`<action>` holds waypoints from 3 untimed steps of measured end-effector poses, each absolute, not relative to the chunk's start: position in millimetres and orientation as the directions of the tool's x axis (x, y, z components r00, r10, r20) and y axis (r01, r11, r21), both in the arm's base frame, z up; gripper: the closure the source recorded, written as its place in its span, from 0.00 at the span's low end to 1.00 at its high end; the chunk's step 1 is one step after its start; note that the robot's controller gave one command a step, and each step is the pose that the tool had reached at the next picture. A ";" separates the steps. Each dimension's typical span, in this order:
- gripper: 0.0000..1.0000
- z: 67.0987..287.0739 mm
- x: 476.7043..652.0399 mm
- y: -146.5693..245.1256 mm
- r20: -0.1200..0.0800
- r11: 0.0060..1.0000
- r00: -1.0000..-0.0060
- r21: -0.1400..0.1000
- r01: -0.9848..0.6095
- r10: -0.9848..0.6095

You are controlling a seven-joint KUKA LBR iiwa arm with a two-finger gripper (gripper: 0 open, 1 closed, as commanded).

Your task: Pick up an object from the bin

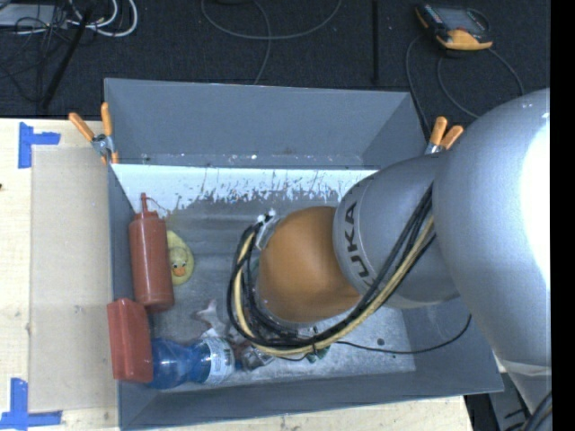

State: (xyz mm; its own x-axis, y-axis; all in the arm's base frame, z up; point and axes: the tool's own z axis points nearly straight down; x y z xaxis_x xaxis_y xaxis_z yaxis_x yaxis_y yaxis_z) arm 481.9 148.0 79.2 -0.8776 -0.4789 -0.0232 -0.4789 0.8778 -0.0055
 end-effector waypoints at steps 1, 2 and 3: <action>1.00 85.3 481.6 147.9 -0.012 0.878 -0.878 -0.004 -0.479 -0.479; 1.00 87.4 483.0 147.9 -0.006 0.879 -0.879 -0.003 -0.477 -0.477; 1.00 92.3 481.3 147.3 0.002 0.879 -0.879 -0.001 -0.477 -0.477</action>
Offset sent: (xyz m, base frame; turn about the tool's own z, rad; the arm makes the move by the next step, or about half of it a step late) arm 0.0000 -0.0001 0.0066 0.0000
